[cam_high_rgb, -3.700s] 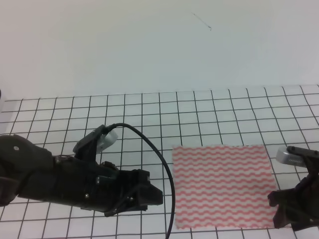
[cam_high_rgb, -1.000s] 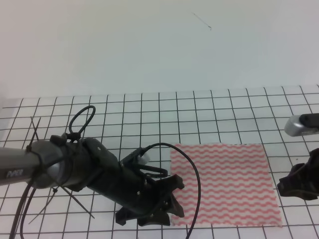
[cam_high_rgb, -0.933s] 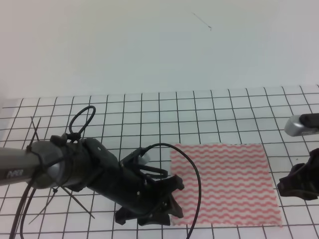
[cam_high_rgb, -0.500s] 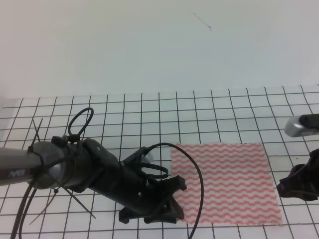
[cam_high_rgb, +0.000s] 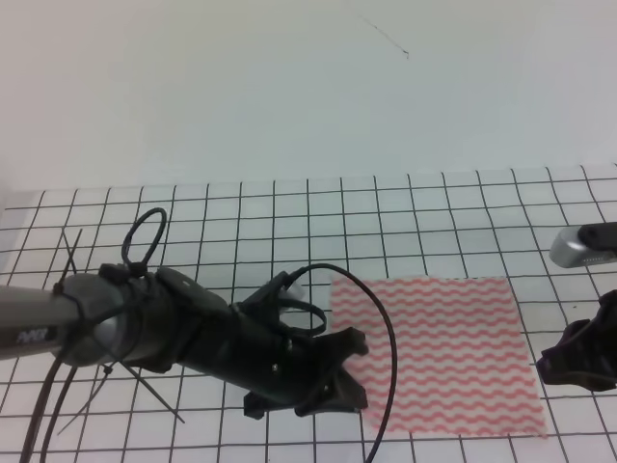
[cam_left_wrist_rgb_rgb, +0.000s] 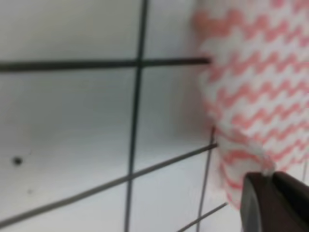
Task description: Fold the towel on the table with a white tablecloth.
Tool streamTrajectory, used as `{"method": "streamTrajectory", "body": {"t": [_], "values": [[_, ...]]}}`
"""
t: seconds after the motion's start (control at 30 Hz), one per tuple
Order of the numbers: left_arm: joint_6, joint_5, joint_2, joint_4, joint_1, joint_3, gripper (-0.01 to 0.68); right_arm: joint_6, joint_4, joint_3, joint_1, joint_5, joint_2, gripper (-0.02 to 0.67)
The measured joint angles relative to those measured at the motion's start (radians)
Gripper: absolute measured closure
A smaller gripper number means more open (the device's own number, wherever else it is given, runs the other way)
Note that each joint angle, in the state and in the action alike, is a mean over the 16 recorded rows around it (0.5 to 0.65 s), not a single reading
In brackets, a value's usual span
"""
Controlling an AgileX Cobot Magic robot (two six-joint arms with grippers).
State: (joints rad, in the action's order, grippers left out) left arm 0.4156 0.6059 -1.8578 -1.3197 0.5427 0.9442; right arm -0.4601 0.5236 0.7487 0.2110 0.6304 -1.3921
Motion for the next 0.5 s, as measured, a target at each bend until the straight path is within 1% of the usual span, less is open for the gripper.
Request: {"method": "streamTrajectory", "body": {"t": [0.2, 0.5], "values": [[0.079, 0.015, 0.000, -0.094, -0.026, 0.000, 0.673, -0.022, 0.000, 0.000, 0.000, -0.002, 0.000, 0.491], [0.170, 0.033, -0.001, -0.193, -0.086, 0.005, 0.673, -0.107, 0.002, 0.000, 0.000, 0.002, 0.000, 0.491]]}}
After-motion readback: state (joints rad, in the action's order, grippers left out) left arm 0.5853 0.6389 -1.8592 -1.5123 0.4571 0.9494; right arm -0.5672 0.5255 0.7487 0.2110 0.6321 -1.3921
